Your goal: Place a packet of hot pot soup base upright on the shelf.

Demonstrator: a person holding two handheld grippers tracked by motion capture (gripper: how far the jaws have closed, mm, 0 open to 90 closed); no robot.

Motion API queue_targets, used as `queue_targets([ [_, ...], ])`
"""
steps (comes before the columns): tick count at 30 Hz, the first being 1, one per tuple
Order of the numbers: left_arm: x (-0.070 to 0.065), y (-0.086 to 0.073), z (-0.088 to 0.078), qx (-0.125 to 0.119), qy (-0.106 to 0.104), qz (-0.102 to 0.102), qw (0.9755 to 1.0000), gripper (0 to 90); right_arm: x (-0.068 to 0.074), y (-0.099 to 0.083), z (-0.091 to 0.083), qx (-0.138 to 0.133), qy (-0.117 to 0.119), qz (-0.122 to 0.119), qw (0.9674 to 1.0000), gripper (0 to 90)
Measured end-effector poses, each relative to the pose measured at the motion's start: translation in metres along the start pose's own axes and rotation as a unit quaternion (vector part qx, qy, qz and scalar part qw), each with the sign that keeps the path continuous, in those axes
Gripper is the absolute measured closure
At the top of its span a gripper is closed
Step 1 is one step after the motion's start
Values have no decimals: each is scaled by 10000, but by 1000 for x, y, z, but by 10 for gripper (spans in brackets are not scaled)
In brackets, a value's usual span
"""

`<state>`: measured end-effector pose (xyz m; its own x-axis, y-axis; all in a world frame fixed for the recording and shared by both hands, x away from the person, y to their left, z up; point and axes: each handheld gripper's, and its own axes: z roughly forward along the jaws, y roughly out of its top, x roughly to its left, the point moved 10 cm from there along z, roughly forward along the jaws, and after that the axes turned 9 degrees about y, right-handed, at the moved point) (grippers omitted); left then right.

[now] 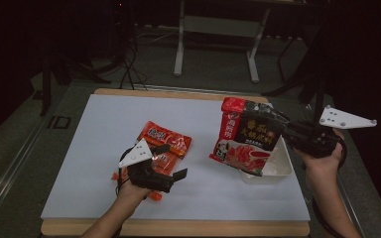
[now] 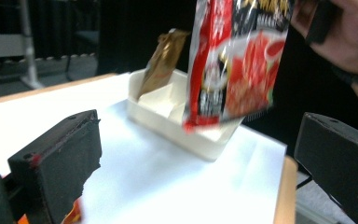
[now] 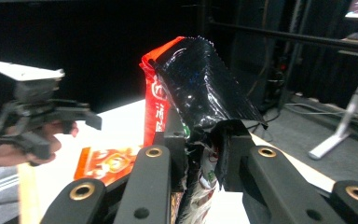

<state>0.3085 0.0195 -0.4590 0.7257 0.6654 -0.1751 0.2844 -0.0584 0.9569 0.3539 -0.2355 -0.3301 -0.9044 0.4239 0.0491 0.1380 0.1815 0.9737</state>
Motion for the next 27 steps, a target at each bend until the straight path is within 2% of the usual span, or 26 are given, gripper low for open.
queue_targets([
  [3, 7, -9, -9, 91, 159, 70, 9998, 12, -11, 0, -2, 22, -89, -36, 10000, 769],
  [11, 17, -30, -35, 242, 252, 37, 9994, 13, -36, 0, -7, 36, -213, -209, 9995, 768],
  [15, 17, -42, -42, 388, 308, 130, 9987, 13, -46, 2, -10, 22, -314, -332, 9990, 769],
  [18, 16, -50, -45, 429, 335, 189, 9983, 12, -55, 2, -11, 22, -423, -325, 9986, 769],
  [21, 21, -59, -49, 455, 510, 293, 9972, 12, -63, 2, -12, -23, -501, -334, 9982, 768],
  [23, 24, -65, -50, 515, 625, 340, 9961, 13, -66, 2, -12, -63, -532, -455, 9975, 768],
  [27, 27, -75, -54, 584, 684, 279, 9956, 13, -73, 1, -13, -179, -597, -580, 9964, 768],
])
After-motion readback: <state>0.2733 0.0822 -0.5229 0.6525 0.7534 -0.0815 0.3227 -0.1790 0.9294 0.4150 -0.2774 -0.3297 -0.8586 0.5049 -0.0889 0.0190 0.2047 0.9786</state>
